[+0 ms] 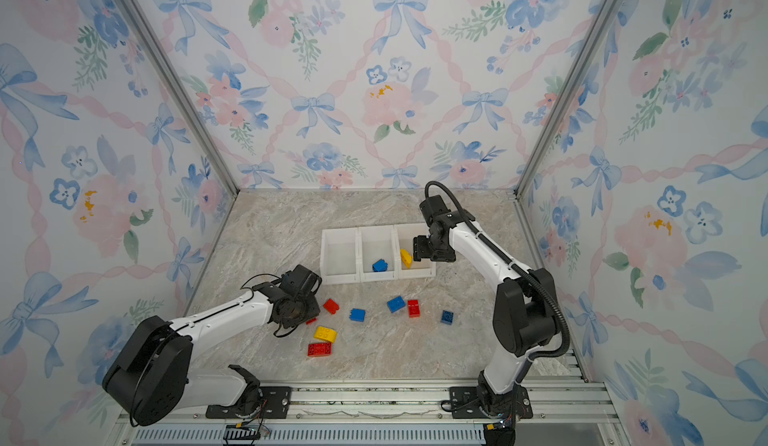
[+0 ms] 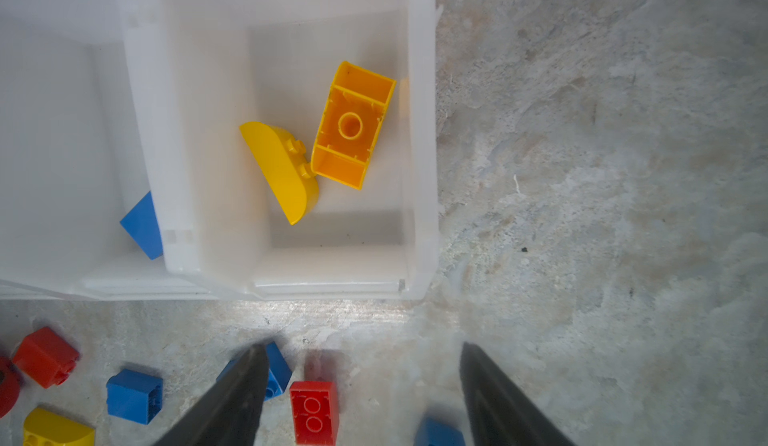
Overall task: Sort the legos into containers by color
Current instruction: 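Carry the red brick with the left gripper and drop it into the nearest compartment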
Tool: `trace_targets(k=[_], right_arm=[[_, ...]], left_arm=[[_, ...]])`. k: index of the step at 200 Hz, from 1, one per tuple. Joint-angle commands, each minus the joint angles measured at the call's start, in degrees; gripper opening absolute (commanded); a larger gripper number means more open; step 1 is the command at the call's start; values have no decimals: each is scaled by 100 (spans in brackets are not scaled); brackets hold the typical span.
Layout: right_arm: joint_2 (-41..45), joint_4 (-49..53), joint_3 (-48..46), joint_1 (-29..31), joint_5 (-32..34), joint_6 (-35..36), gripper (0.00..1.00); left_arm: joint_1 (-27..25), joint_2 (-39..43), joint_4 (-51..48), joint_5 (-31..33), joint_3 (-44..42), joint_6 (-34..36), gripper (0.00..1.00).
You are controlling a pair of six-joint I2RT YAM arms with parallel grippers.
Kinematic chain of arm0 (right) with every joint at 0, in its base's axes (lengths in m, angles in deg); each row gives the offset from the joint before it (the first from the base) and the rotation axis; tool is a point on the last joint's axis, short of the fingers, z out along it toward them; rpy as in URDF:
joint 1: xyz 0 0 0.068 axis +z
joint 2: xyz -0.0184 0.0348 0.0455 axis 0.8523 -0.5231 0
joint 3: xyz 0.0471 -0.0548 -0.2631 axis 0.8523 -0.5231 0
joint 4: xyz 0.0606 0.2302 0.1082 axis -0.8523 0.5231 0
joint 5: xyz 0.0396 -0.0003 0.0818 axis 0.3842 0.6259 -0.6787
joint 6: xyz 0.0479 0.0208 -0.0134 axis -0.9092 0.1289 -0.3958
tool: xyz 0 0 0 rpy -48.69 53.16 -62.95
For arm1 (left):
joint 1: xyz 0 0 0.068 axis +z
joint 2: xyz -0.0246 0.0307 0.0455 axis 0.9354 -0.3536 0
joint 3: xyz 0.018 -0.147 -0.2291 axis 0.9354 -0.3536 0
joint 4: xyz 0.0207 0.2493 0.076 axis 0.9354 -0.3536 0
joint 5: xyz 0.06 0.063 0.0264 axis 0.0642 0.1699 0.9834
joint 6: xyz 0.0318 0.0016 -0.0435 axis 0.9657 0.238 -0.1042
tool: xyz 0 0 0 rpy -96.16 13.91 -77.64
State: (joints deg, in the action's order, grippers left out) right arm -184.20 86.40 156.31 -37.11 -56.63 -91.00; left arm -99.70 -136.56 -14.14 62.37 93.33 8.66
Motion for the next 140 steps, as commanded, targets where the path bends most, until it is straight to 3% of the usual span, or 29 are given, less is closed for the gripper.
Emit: trace_targets(k=[1,58,98,140], right_arm=[[260,99,-167,-79,-71,-74,76],[384,46,-428,-151,-137,-202,88],[690,10,-561,-199,-157,-277,92],[833,-8,-652,-235,-161,-372,93]], left_arm=[[-26,194,-35,121,37,27,32],[-48,654,-80,295,179,21,22],[-301,900,-80,813,833,76,19],[-430,566,-72,1138,1603,422,18]])
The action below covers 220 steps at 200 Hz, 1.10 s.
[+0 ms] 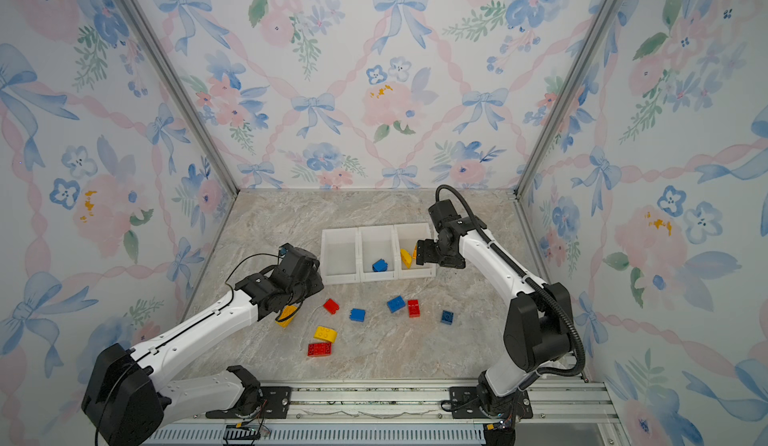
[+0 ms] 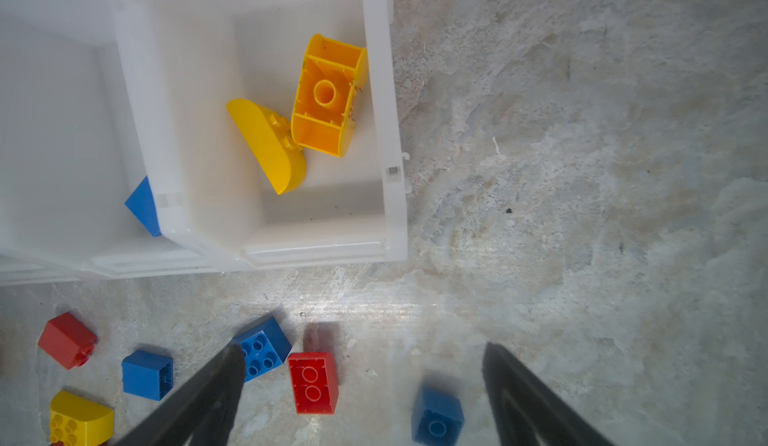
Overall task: Sort the legos into containers by color
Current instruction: 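Carry the red brick with the left gripper and drop it into the nearest compartment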
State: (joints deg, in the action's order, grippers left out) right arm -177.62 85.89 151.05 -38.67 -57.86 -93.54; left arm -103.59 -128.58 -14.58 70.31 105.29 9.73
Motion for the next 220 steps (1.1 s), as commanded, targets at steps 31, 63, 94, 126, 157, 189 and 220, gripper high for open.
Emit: trace_targets(k=[31,63,94,126,157,189,220], right_arm=[[305,51,-168,-114,-24,-168,94],[515,69,-305,-176,11,-225,94],[737,47,-497,-221,21,-304,95],[904,78,-599,-248,40,-357,95],[993,96,-678,-257,47,-383,95],[987,120,-683,-256,12,-393,96],[983,156,-663,-255,25,-401,96]], left_arm=[[-46,-835,-1,299,995,676,18],[-51,-1481,202,176,1479,1033,17],[-44,-2121,533,5,1754,1300,16],[-13,-2697,614,-11,1967,1402,15],[101,-2982,792,-11,1937,1521,15],[244,-3229,917,-62,1935,1654,16],[336,-3363,964,-118,1963,1726,26]])
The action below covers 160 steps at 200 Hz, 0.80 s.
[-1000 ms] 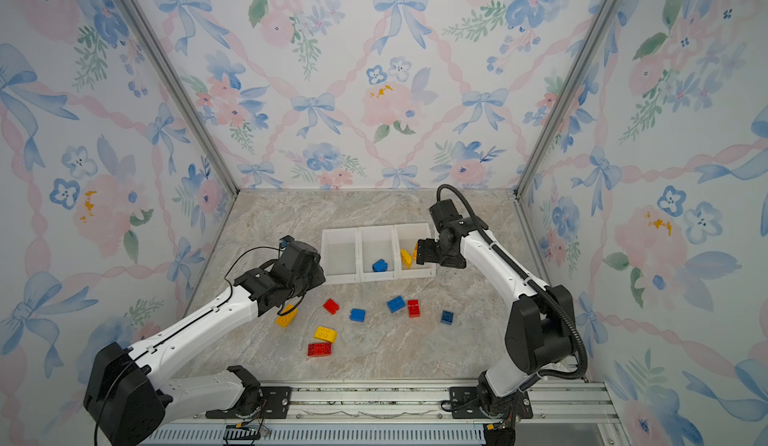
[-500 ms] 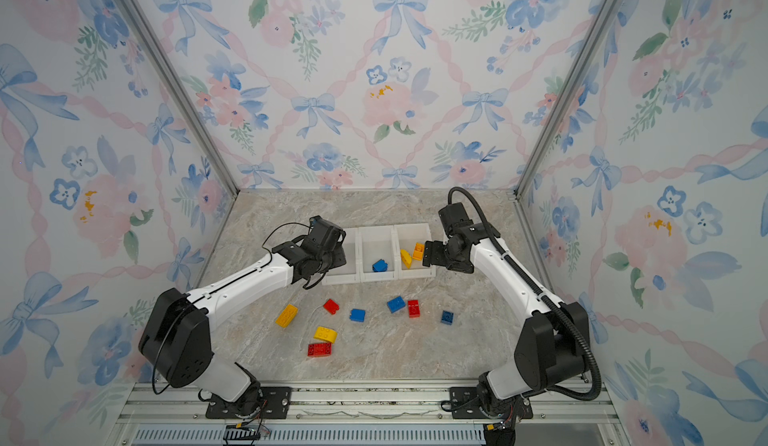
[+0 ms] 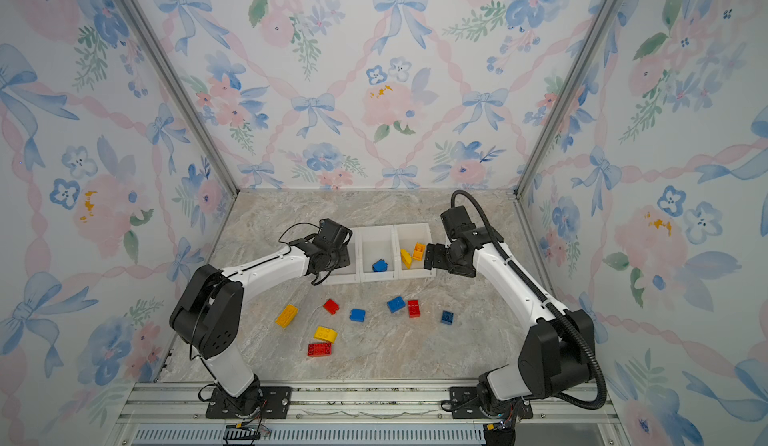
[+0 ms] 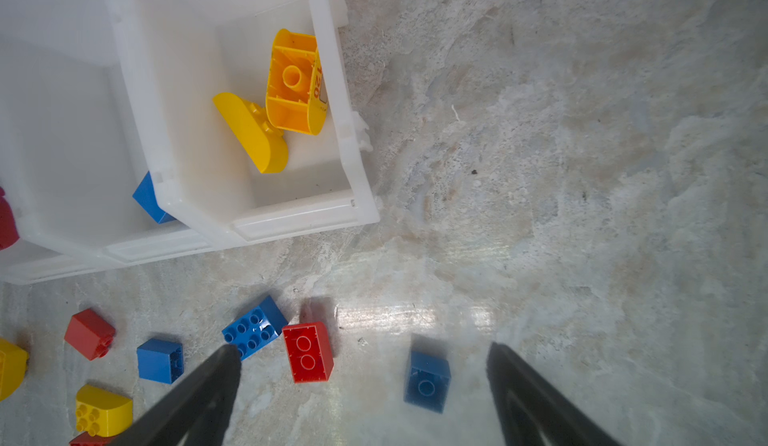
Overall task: Sort the legos into containers by color
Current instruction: 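Carry the red brick with the left gripper and drop it into the nearest compartment, then grasp a blue square brick with the right gripper while the left lifts away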
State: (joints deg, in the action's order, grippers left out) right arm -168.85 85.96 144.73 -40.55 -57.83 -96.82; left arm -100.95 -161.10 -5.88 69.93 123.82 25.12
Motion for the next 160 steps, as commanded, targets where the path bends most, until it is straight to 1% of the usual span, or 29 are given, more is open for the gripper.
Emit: trace_targets(k=[1,41,64,111,160], right_arm=[[108,150,-32,-68,30,-74,96],[62,142,-10,-62,27,-125,96],[24,147,21,-60,35,-139,97],[23,93,-95,-25,36,-288,97],[143,-5,-409,37,34,-451,97]], left_arm=[[76,-118,95,-84,109,190,26],[101,-203,152,-125,169,199,44],[105,-239,154,-155,219,202,51],[114,-196,151,-237,241,201,55],[99,77,155,-270,220,182,58]])
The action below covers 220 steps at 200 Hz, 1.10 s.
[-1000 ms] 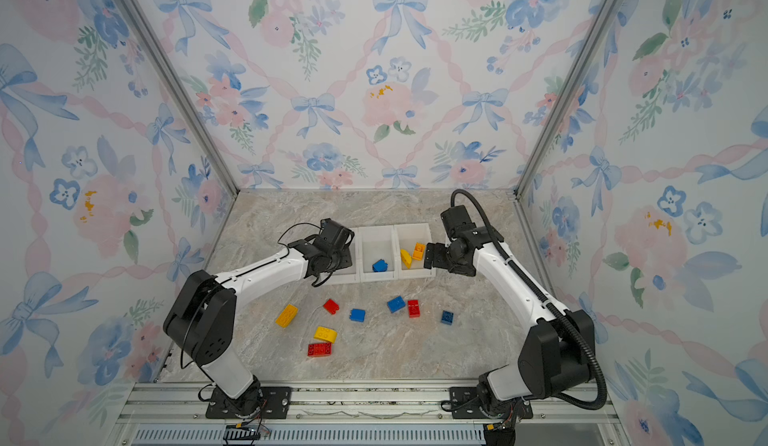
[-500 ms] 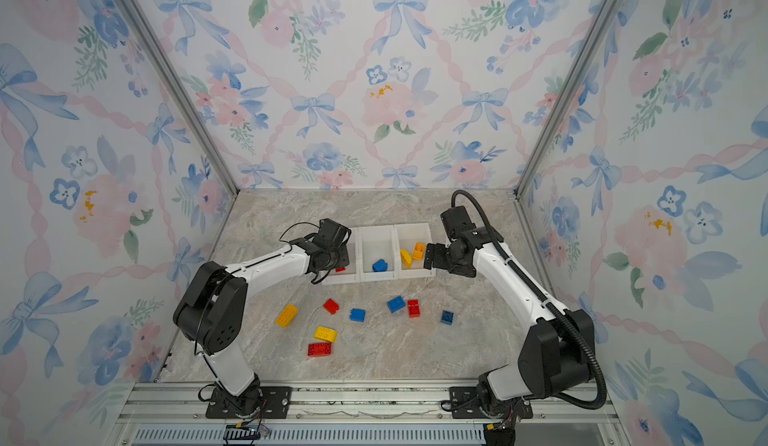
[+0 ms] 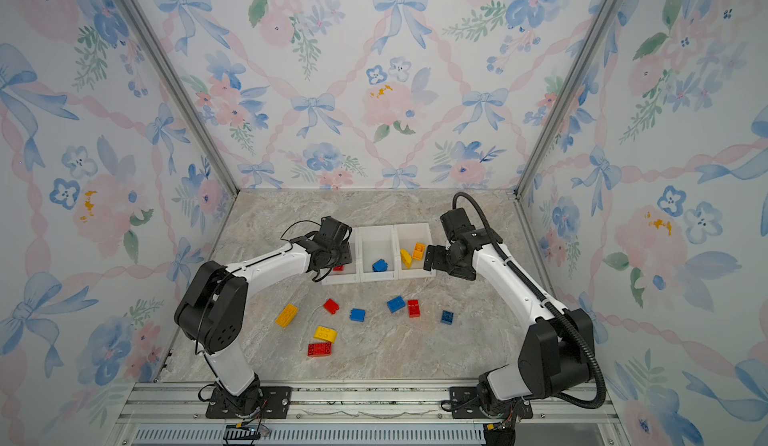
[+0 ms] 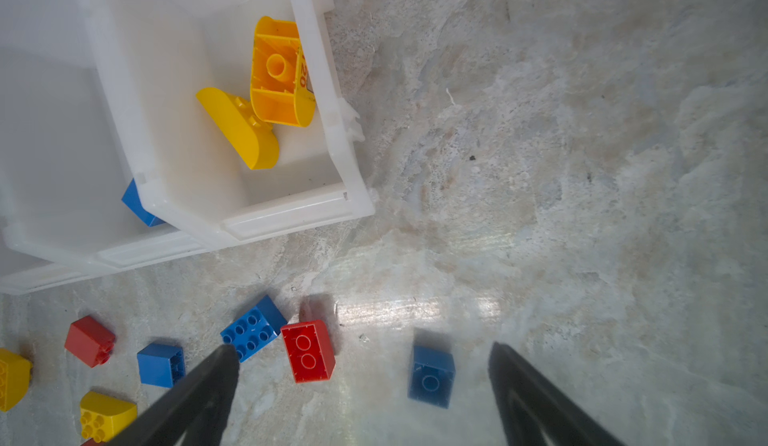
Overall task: Sort the legos into containers by color
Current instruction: 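Grasp a blue square brick with the right gripper while the left lifts away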
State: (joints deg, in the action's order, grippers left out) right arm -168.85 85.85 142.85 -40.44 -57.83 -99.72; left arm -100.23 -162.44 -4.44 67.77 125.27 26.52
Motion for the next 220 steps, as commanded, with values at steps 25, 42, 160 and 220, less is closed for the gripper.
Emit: trace_targets(k=[25,42,160,220], right_arm=[[254,-86,-476,35,45,-239,97],[363,-141,-688,50,51,-290,97],[1157,-330,-2108,283,230,-671,96],[940,-599,-2517,529,289,-741,87]], left_arm=[[18,392,31,-47,-3,6,58],[-2,516,51,-56,-82,-21,59],[-62,1449,324,-299,-906,-218,62],[-64,1928,529,-434,-1364,-295,65]])
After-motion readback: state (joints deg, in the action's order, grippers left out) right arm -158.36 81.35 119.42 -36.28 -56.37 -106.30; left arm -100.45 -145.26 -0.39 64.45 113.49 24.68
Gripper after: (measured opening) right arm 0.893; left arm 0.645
